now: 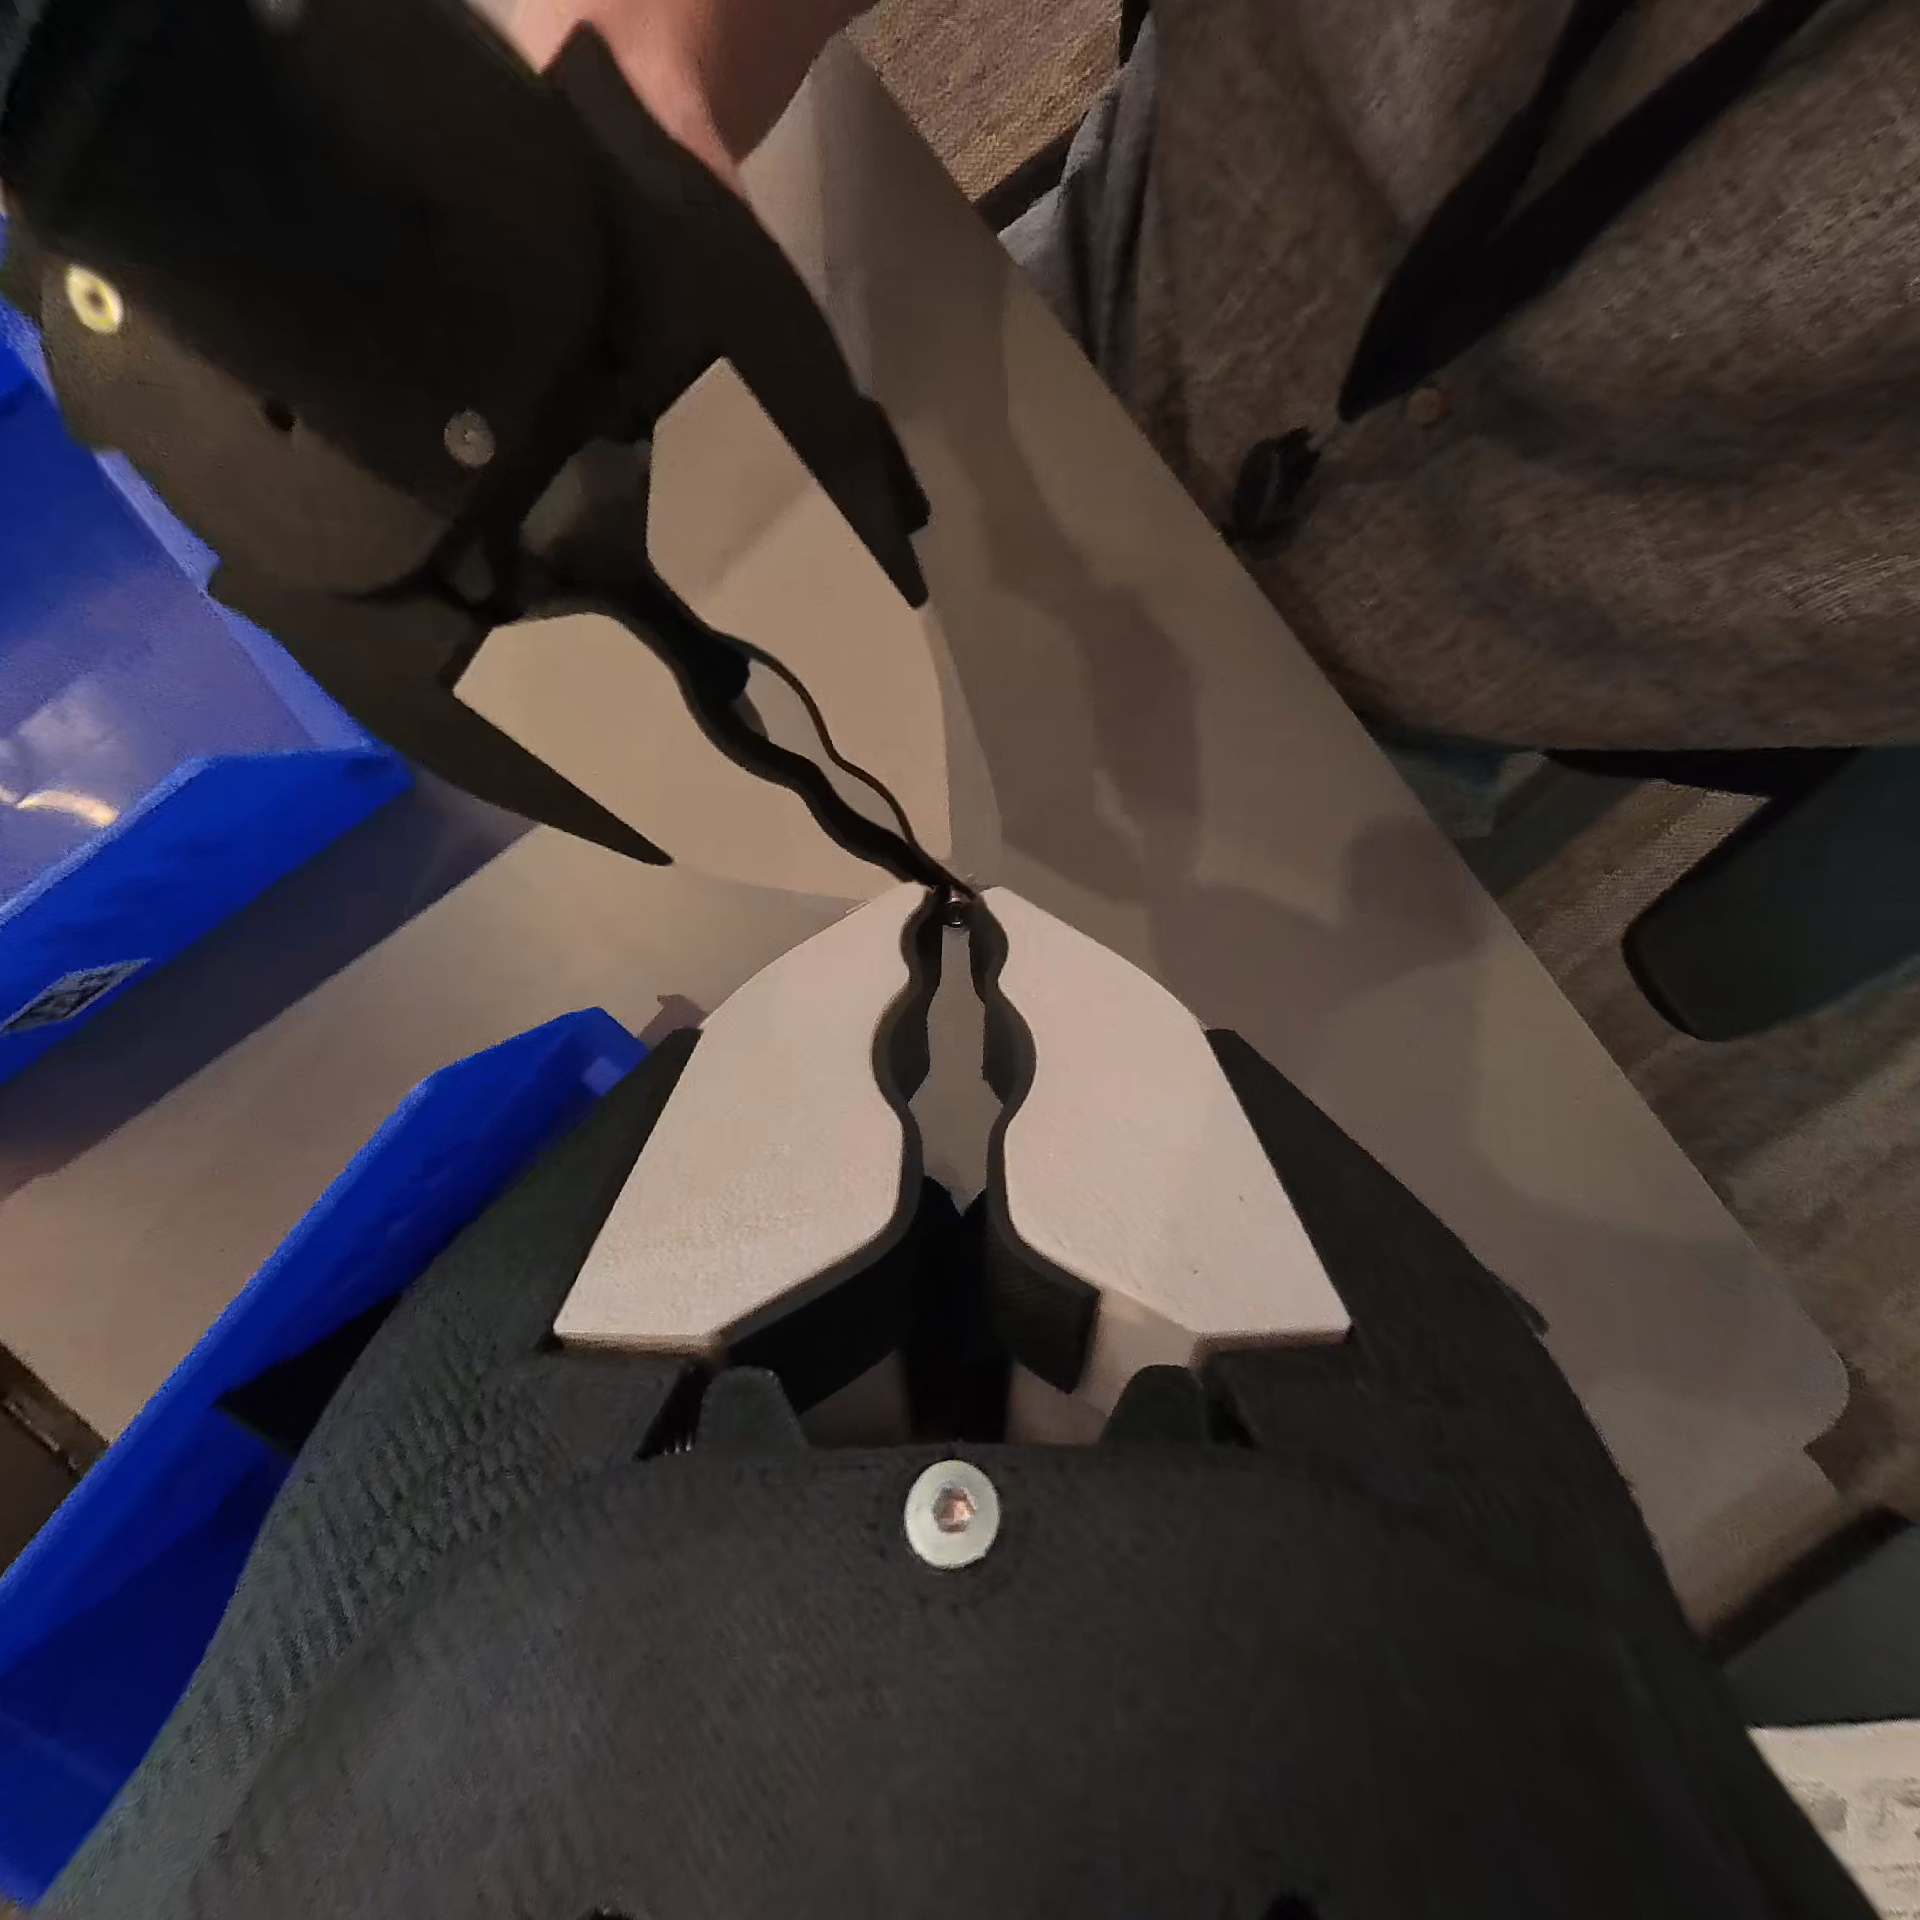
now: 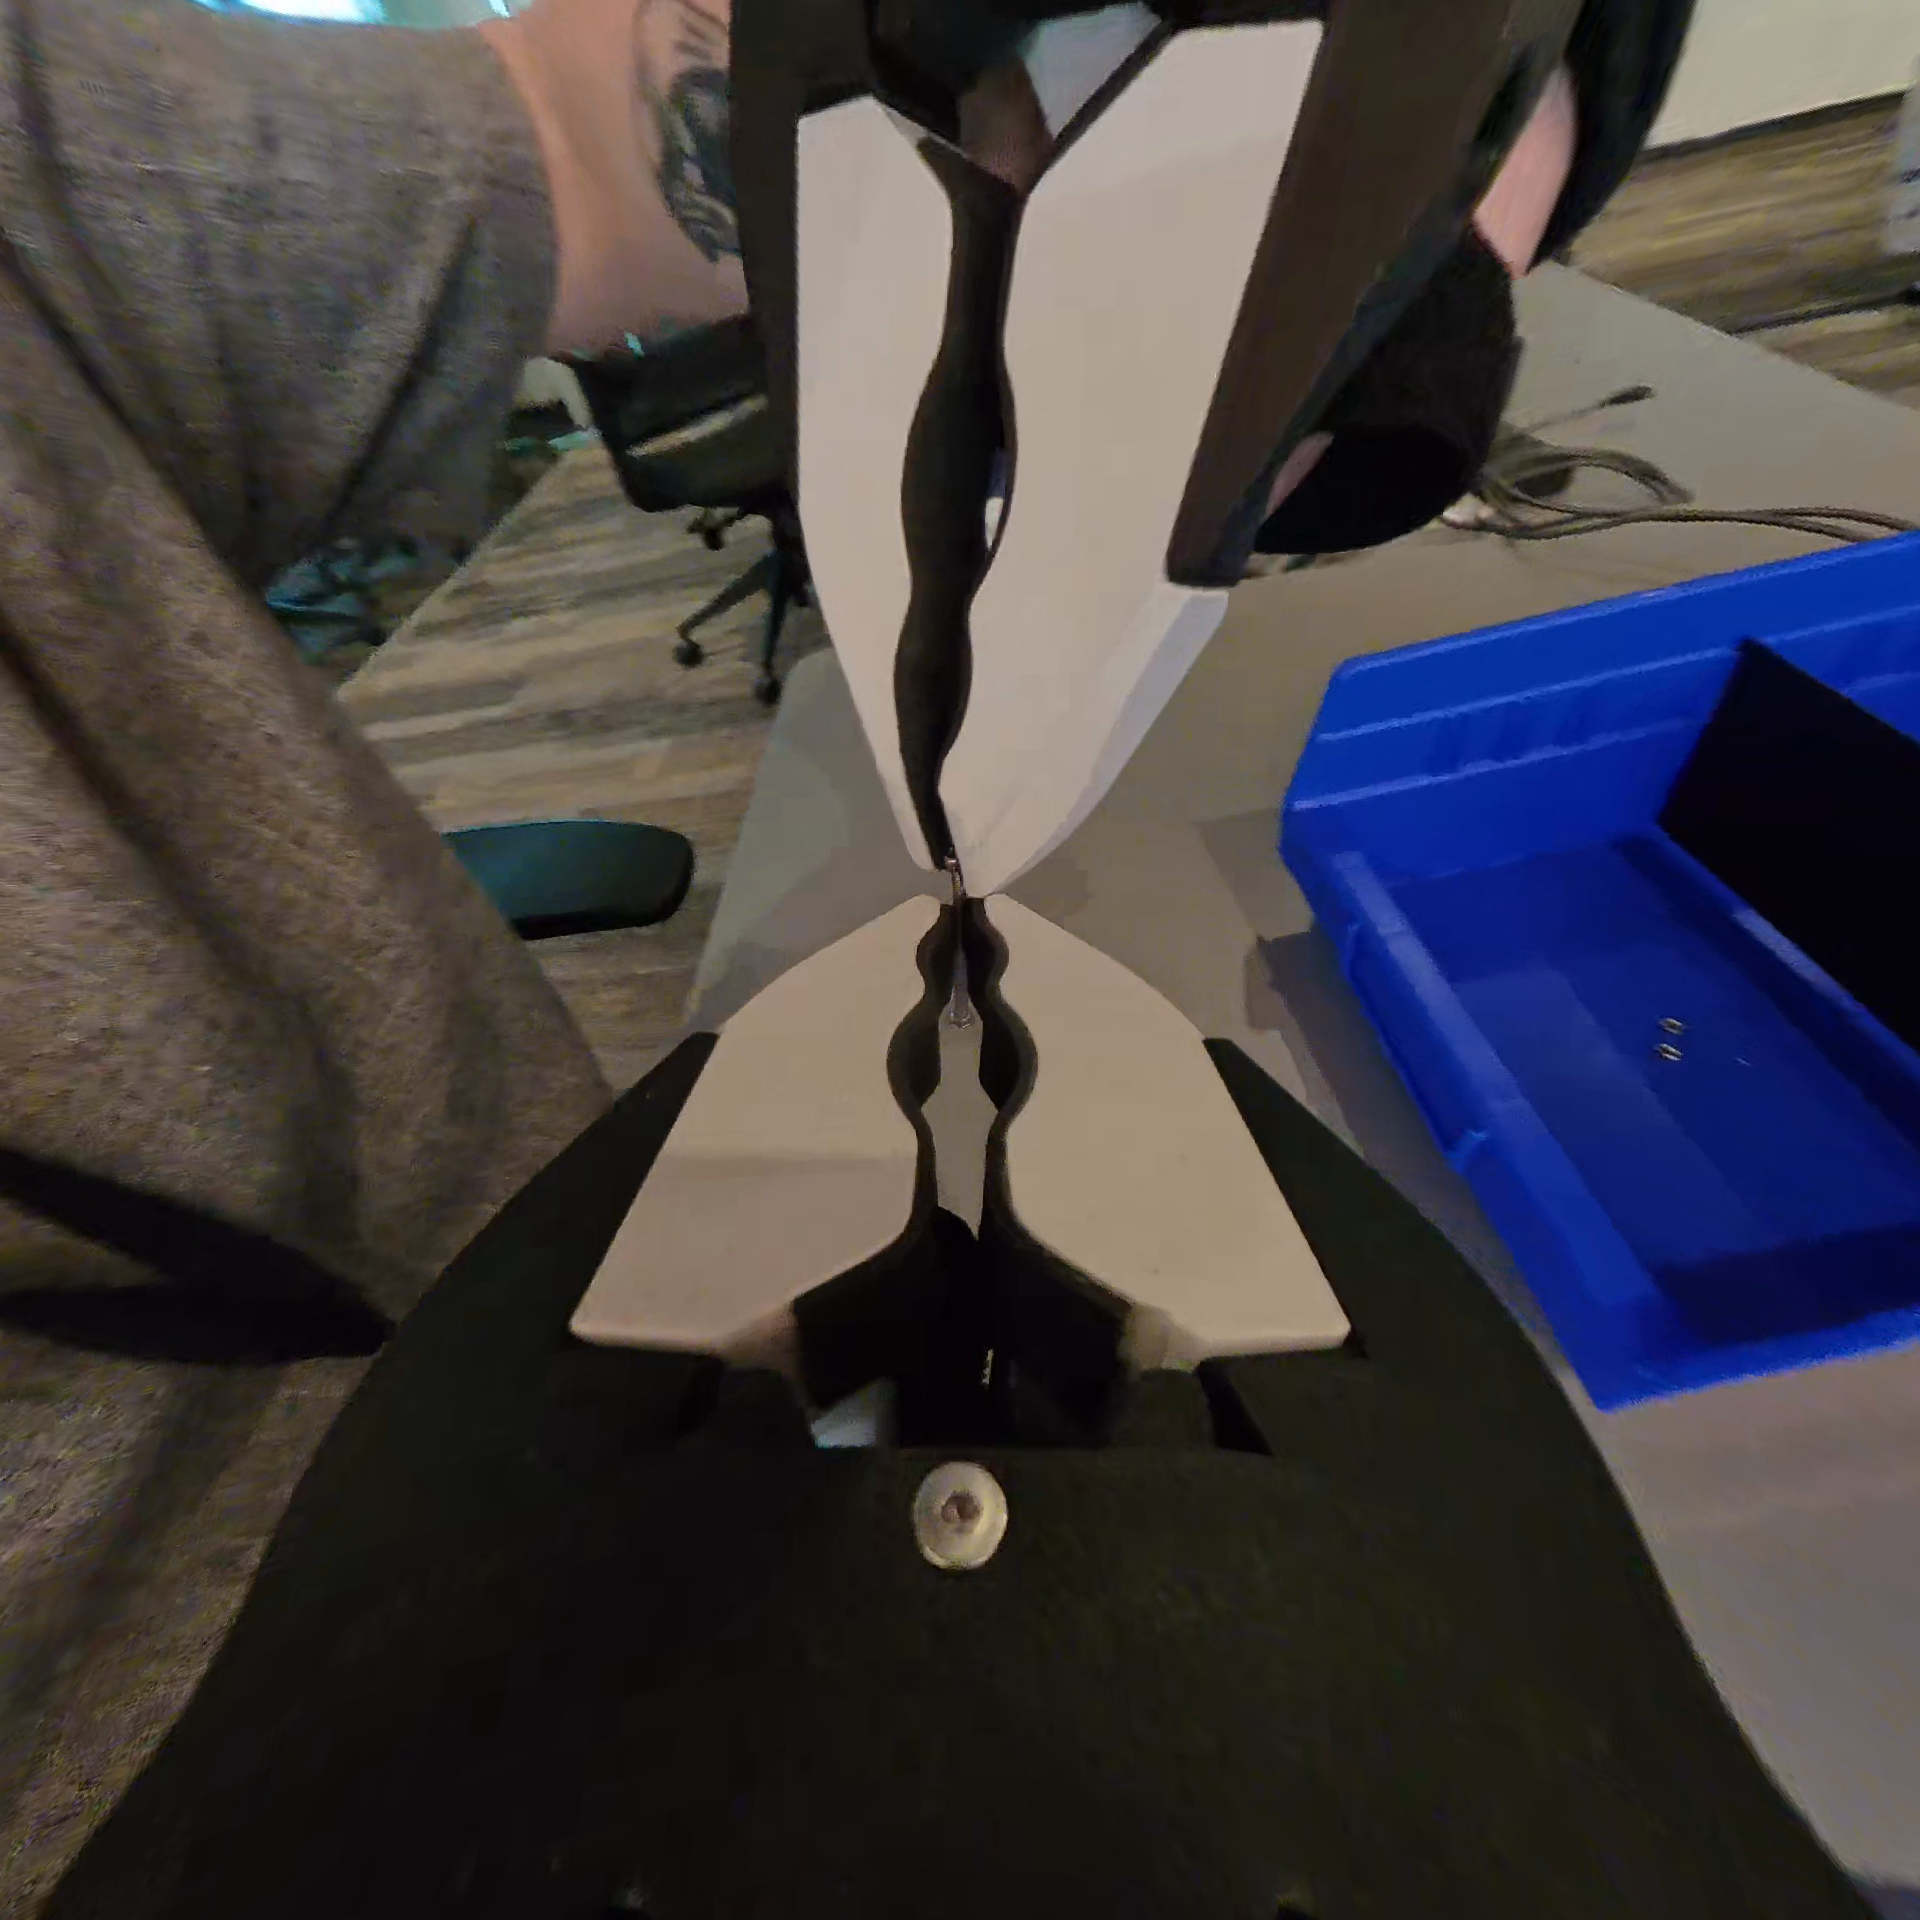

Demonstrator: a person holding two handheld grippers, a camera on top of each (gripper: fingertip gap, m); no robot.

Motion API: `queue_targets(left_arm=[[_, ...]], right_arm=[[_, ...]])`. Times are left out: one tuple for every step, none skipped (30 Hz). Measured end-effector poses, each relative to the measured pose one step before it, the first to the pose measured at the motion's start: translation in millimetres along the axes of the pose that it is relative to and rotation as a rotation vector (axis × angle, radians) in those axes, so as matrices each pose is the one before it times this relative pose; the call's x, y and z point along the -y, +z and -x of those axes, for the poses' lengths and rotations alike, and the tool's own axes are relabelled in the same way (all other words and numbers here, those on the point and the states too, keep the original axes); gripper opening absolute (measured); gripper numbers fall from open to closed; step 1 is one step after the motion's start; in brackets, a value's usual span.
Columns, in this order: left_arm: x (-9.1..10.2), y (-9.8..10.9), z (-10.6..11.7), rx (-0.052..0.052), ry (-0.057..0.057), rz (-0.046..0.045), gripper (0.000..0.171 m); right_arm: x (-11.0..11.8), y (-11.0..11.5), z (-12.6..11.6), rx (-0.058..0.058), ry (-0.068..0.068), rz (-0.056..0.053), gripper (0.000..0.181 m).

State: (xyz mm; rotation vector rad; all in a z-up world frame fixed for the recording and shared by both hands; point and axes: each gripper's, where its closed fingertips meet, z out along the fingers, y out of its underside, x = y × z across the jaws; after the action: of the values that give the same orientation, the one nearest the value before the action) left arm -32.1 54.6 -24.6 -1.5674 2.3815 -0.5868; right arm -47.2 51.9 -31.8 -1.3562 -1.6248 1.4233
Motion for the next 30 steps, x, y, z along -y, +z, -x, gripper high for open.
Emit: queue_targets(left_arm=[[2.74, -1.45, -1.21, -0.007, 0.0115, -0.00977, 0.005], [3.56, -1.22, -1.8, -0.008, 0.0129, -0.01198, 0.005], [3.37, -0.83, -1.71, -0.0034, 0.019, -0.00783, 0.005], [3.48, -0.3, -2.11, -0.0025, 0.0215, -0.00339, 0.005], [4.22, -0.14, -2.67, -0.0039, 0.0279, -0.0046, 0.005], [3.72, -0.22, -1.95, -0.0007, 0.0242, 0.00076, 0.005], [3.46, -0.07, -1.09, 0.0043, 0.0228, 0.00224, 0.005], [3.63, -0.5, -1.05, 0.0034, 0.0232, -0.00191, 0.005], [3.41, -0.53, -0.59, 0.0059, 0.0178, -0.00289, 0.005], [3.13, -0.83, -0.22, 0.0089, 0.0142, -0.0056, 0.005], [4.75, -1.07, -0.8, 0.0067, 0.0164, -0.01971, 0.005], [5.66, -1.0, -2.04, -0.0023, 0.0215, -0.02575, 0.005], [4.94, -0.55, -2.77, -0.0156, 0.0122, -0.02279, 0.005], [4.9, -0.3, -2.77, -0.0182, 0.0084, -0.02517, 0.005], [3.44, -0.66, -1.54, -0.0107, 0.0101, -0.02017, 0.005], [1.95, -1.28, -0.34, -0.0005, 0.0026, -0.01303, 0.005], [0.07, -1.69, 1.12, 0.0101, -0.0018, -0.00489, 0.005], [-0.9, -1.68, 1.83, 0.0156, -0.0072, -0.00171, 0.006], [-1.77, -1.1, 1.57, 0.0148, -0.007, 0.00304, 0.006], [-1.79, -0.75, 1.24, 0.0106, -0.0109, 0.00524, 0.006], [-0.98, -0.47, 0.7, 0.0071, -0.0115, 0.00262, 0.006], [-1.29, -0.23, 0.3, 0.0028, -0.0124, 0.00568, 0.006], [-1.37, 0.0, -0.08, -0.0004, -0.0138, 0.00698, 0.007], [-0.82, -0.36, -0.19, -0.0009, -0.0118, 0.00165, 0.007], [-0.83, -0.85, 0.24, 0.0028, -0.0126, 0.00219, 0.01], [0.39, -1.39, 0.73, 0.0062, -0.013, -0.00633, 0.013], [0.17, -1.53, 0.16, 0.0039, -0.0103, -0.0032, 0.014], [-0.59, -1.38, 0.56, 0.0079, -0.008, 0.0014, 0.015], [-0.89, -1.81, 1.46, 0.0127, -0.0067, 0.00253, 0.015], [0.05, -2.43, 1.05, 0.0096, -0.0076, -0.00618, 0.015]], right_arm=[[2.1, -0.52, 3.09, 0.0399, 0.0155, -0.0231, 0.002], [2.4, -0.65, 4.31, 0.0499, 0.016, -0.0251, 0.002], [1.93, -0.54, 4.69, 0.0528, 0.017, -0.0228, 0.002], [1.19, -0.33, 4.62, 0.0505, 0.0138, -0.0171, 0.002], [0.98, 0.3, 5.97, 0.0589, 0.0101, -0.0142, 0.002], [1.01, 0.66, 5.15, 0.05, 0.0052, -0.0123, 0.002], [0.75, 0.35, 4.37, 0.0465, 0.0074, -0.009, 0.002], [1.11, 0.36, 4.8, 0.0489, 0.0065, -0.0112, 0.002], [1.29, 0.34, 4.53, 0.0454, 0.0072, -0.0112, 0.002], [1.31, -0.03, 3.44, 0.0348, 0.0046, -0.0094, 0.002], [1.75, 0.19, 4.99, 0.0447, 0.008, -0.0109, 0.002], [1.89, 1.33, 6.41, 0.0574, 0.0096, -0.0105, 0.001], [0.96, 3.16, 5.39, 0.0486, 0.0035, -0.0011, 0.002], [0.78, 3.45, 5.42, 0.0488, 0.0033, 0.0026, 0.002], [1.14, 3.3, 3.87, 0.0393, 0.0017, -0.0005, 0.002], [1.53, 1.66, 2.38, 0.0269, 0.0038, -0.0073, 0.002], [1.94, -0.32, 0.32, 0.008, 0.0017, -0.0135, 0.002], [1.95, -1.6, -0.91, -0.0056, -0.0009, -0.0145, 0.002], [1.1, -1.91, -1.69, -0.0141, -0.002, -0.0098, 0.002], [0.6, -1.5, -2.22, -0.0166, -0.0017, -0.0062, 0.002], [0.46, -0.95, -1.16, -0.0093, 0.0012, -0.0034, 0.002], [0.44, -0.31, -1.46, -0.0116, -0.0028, -0.0018, 0.002], [0.26, -0.26, -1.51, -0.0118, -0.0021, 0.0003, 0.002], [-0.09, -0.24, -1.16, -0.0078, -0.0002, 0.002, 0.002], [-0.16, -0.58, -2.29, -0.0173, -0.0022, 0.0023, 0.002], [0.93, -1.23, -1.86, -0.0155, -0.0042, -0.0048, 0.002], [1.41, -1.53, -1.08, -0.0102, -0.0004, -0.0066, 0.002], [0.74, -1.44, -1.77, -0.0184, -0.006, -0.001, 0.002], [0.99, -0.94, -0.88, -0.0135, -0.0069, -0.0011, 0.002], [0.3, -0.52, -2.12, -0.0251, -0.0065, 0.005, 0.002]])
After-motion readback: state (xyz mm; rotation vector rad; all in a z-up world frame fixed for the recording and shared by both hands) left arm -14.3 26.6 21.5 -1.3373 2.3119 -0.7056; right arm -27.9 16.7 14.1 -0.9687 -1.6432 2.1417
